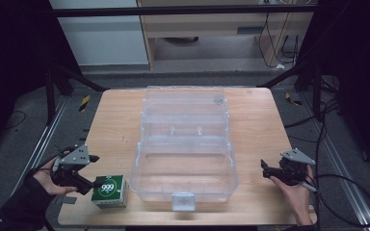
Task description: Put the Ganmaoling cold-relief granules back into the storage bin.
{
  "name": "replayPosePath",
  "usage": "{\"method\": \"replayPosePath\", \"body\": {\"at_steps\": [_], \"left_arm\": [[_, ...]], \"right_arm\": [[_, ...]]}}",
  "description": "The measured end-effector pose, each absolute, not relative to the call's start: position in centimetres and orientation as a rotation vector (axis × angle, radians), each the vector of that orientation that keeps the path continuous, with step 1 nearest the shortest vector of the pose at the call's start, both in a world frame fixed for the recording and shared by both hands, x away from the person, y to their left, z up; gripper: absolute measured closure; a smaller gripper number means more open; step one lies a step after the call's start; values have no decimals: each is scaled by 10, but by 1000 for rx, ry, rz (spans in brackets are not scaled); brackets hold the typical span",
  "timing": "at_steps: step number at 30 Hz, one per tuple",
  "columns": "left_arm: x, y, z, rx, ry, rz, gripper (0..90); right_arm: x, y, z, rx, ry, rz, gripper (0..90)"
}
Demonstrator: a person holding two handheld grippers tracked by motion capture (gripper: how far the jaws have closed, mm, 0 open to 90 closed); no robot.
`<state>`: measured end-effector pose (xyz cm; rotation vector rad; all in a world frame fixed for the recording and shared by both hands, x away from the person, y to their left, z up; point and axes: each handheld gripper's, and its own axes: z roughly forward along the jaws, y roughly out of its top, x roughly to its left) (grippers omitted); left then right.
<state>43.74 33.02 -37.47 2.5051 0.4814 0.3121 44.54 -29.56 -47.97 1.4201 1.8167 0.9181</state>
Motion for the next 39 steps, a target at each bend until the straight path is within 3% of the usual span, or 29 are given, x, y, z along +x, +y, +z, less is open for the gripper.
{"method": "replayPosePath", "body": {"at_steps": [39], "left_arm": [[429,298,-406,2727,235,184,56]], "right_arm": [[447,-295,-482,1423,1857,895,6]]}}
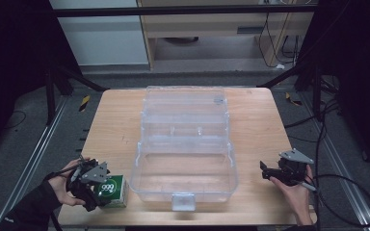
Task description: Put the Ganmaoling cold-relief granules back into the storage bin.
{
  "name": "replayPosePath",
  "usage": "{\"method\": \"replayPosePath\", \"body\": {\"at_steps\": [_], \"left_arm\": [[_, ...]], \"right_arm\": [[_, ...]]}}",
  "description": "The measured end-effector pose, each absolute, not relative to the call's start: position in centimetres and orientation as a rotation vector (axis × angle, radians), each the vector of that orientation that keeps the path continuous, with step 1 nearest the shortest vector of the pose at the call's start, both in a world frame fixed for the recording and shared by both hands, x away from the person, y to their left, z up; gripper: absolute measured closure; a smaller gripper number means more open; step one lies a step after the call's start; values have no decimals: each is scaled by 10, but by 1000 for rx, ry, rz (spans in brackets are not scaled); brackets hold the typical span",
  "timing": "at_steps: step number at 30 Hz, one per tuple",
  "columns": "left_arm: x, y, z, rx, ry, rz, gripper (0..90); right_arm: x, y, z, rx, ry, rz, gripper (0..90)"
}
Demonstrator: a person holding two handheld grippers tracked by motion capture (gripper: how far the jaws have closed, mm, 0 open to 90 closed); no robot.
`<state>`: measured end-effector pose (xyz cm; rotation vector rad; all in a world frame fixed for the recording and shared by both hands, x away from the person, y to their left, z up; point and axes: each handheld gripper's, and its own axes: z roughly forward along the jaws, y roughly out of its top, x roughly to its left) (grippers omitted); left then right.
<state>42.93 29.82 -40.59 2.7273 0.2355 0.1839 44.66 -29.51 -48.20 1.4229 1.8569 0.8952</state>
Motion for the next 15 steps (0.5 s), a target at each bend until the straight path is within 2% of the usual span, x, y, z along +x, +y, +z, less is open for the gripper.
{"method": "replayPosePath", "body": {"at_steps": [15], "left_arm": [[438,292,-418,2768,216,132,42]], "right_arm": [[448,-294,-484,1412,1880,885,5]]}}
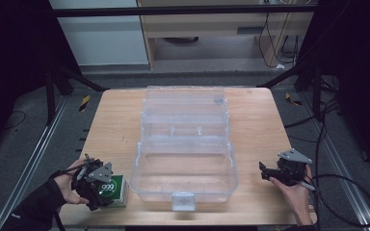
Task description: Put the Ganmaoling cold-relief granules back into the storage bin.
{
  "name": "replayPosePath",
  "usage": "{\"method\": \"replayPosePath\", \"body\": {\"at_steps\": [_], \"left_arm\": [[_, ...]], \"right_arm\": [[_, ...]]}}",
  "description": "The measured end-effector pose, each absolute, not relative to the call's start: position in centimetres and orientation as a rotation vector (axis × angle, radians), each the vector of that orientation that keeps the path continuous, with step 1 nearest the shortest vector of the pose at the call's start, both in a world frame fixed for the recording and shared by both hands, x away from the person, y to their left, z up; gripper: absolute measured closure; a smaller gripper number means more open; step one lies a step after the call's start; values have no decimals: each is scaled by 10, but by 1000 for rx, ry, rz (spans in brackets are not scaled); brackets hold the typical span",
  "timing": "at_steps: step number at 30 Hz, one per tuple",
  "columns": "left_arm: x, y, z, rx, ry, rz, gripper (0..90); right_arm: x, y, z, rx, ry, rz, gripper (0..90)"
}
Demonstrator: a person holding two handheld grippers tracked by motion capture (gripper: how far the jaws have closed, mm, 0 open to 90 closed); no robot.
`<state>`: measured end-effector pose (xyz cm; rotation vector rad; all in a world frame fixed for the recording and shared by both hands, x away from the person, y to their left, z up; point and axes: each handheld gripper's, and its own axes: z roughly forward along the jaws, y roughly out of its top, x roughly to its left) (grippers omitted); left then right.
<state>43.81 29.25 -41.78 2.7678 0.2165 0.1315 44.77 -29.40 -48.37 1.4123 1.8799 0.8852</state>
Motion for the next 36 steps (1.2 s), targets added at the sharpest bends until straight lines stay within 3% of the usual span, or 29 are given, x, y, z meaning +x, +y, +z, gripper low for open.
{"method": "replayPosePath", "body": {"at_steps": [18,36], "left_arm": [[445,291,-438,2801,221,64,77],[443,295,-430,2801,274,47,143]], "right_arm": [[448,-293,-485,1410,1895,880,5],[448,-293,-486,1418,1906,886,6]]}}
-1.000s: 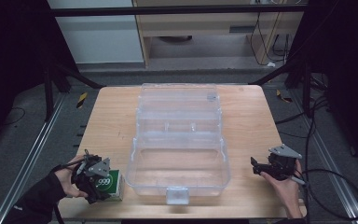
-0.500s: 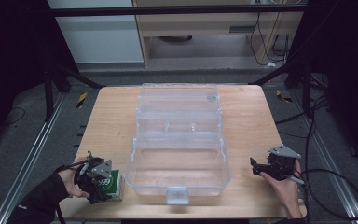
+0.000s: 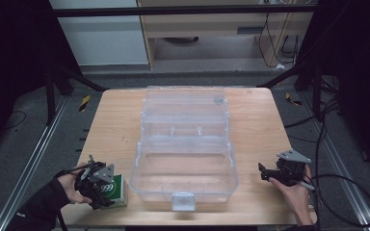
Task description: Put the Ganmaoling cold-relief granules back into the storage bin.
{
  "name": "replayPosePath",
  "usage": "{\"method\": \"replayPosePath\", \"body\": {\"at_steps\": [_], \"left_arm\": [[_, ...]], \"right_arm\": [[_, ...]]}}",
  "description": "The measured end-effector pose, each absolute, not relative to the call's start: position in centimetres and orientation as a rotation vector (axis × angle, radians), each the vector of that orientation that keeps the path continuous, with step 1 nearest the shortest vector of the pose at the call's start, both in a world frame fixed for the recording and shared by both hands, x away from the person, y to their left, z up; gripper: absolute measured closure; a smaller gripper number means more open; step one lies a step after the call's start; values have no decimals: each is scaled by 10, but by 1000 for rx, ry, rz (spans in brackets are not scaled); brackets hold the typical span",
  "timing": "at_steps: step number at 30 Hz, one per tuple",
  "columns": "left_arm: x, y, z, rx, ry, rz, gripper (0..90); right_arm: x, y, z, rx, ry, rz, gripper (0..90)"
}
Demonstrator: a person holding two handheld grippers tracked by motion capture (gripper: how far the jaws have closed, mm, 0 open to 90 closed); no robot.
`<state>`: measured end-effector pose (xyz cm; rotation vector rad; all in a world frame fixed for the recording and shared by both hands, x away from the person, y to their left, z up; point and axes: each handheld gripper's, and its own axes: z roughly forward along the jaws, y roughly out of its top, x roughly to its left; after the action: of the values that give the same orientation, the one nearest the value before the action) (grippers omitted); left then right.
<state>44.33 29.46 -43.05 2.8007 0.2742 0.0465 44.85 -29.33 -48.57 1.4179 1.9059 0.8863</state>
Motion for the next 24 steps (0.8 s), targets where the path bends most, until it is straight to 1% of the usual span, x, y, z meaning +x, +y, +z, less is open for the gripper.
{"method": "replayPosePath", "body": {"at_steps": [14,24], "left_arm": [[438,306,-393,2745,334,119,144],[437,308,-371,2734,329,164,145]], "right_arm": [[448,-293,-485,1417,1909,896,7],[447,-293,-485,1419,1908,898,8]]}}
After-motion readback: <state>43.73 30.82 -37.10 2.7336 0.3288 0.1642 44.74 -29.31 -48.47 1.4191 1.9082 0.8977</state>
